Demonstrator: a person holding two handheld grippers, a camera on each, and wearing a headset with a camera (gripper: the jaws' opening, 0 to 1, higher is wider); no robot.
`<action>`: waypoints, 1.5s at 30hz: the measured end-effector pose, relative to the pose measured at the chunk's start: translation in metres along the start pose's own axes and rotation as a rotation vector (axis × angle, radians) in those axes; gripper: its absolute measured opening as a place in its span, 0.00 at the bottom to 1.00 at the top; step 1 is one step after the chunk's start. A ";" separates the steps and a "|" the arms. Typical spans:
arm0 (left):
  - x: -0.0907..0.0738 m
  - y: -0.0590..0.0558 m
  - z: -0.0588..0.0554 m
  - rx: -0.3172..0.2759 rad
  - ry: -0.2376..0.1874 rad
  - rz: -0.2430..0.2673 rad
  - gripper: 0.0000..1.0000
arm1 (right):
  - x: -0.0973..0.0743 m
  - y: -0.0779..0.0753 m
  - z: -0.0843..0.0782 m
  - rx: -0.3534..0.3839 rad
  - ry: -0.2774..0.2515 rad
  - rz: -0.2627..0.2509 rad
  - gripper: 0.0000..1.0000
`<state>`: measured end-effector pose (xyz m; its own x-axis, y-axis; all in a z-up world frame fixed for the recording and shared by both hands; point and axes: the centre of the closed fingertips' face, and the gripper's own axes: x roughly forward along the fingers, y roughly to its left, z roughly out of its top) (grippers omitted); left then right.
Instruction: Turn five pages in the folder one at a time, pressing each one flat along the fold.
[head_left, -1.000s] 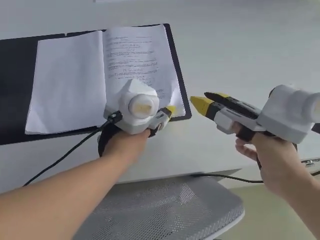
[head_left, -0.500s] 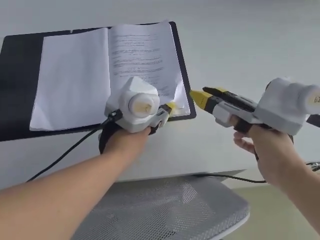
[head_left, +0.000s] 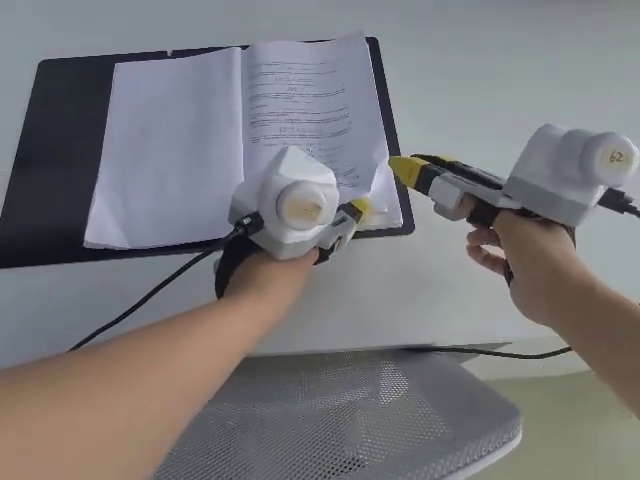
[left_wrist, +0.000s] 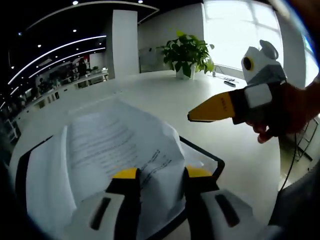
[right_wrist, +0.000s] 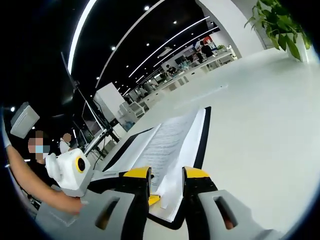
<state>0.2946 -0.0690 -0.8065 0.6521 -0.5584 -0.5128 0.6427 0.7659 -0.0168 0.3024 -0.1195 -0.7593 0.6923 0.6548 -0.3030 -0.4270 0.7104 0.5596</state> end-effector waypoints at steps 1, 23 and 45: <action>0.000 0.000 0.000 0.000 0.000 0.000 0.33 | 0.002 -0.001 0.000 0.006 0.003 0.003 0.21; 0.000 0.001 0.001 0.004 0.000 0.003 0.33 | 0.033 -0.011 -0.015 0.129 0.076 0.058 0.04; -0.013 -0.010 0.003 -0.039 -0.010 -0.051 0.42 | 0.028 -0.002 -0.008 0.272 0.061 0.088 0.00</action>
<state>0.2811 -0.0705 -0.7975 0.6230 -0.6003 -0.5015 0.6593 0.7480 -0.0763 0.3178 -0.1005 -0.7747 0.6196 0.7313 -0.2852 -0.3069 0.5601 0.7695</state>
